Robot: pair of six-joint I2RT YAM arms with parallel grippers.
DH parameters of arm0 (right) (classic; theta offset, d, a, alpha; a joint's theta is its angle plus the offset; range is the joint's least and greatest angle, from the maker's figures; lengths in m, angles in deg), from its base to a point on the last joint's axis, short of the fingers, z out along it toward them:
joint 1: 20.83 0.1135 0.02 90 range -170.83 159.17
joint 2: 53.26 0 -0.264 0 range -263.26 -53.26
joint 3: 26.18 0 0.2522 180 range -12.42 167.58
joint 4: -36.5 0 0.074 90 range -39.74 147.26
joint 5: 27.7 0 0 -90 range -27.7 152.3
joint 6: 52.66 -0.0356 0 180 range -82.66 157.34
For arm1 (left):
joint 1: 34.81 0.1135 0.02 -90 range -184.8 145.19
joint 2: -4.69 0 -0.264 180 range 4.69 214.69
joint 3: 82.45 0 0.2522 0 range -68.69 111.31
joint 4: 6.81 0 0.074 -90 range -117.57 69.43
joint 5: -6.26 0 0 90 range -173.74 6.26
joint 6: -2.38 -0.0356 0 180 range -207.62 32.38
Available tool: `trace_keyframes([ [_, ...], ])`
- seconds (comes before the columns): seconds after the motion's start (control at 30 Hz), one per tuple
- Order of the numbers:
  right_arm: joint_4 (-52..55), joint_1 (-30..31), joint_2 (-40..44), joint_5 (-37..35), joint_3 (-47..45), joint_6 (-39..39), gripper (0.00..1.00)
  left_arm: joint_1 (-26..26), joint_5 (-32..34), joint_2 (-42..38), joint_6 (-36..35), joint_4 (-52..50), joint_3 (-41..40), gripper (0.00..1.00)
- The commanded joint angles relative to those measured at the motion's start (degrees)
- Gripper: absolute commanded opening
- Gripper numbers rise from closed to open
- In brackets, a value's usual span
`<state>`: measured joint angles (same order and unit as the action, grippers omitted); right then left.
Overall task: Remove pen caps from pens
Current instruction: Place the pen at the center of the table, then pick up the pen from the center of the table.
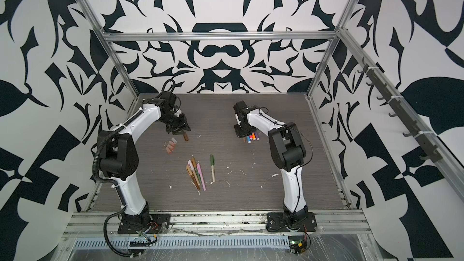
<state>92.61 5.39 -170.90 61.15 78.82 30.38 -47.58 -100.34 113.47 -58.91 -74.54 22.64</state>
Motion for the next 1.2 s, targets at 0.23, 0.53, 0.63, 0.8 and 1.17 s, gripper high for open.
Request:
trace_keyframes([
  [0.23, -15.18, 14.51, 25.55, -0.70, -18.38, -15.26, 0.34, 0.03, -3.96, -4.69, 2.40, 2.65, -5.08, 0.38],
  [0.53, -28.38, 12.66, 33.39, 17.09, -33.31, -31.40, 0.92, 0.12, -4.01, -8.23, 2.18, 3.58, -8.78, 0.38],
  [0.63, -35.64, 12.99, 31.29, 26.57, -38.57, -35.16, 0.92, 0.12, -3.79, -9.45, 1.99, 3.37, -9.90, 0.38],
  [0.8, -45.49, 15.28, 34.69, 21.12, -47.80, -41.95, 1.00, 0.13, -3.31, -11.64, 1.52, 2.67, -11.28, 0.38],
  [1.17, -12.95, 30.21, 23.25, 3.56, -28.14, -32.48, 0.99, 0.16, -3.61, -14.30, 1.47, 2.74, -13.62, 0.38],
])
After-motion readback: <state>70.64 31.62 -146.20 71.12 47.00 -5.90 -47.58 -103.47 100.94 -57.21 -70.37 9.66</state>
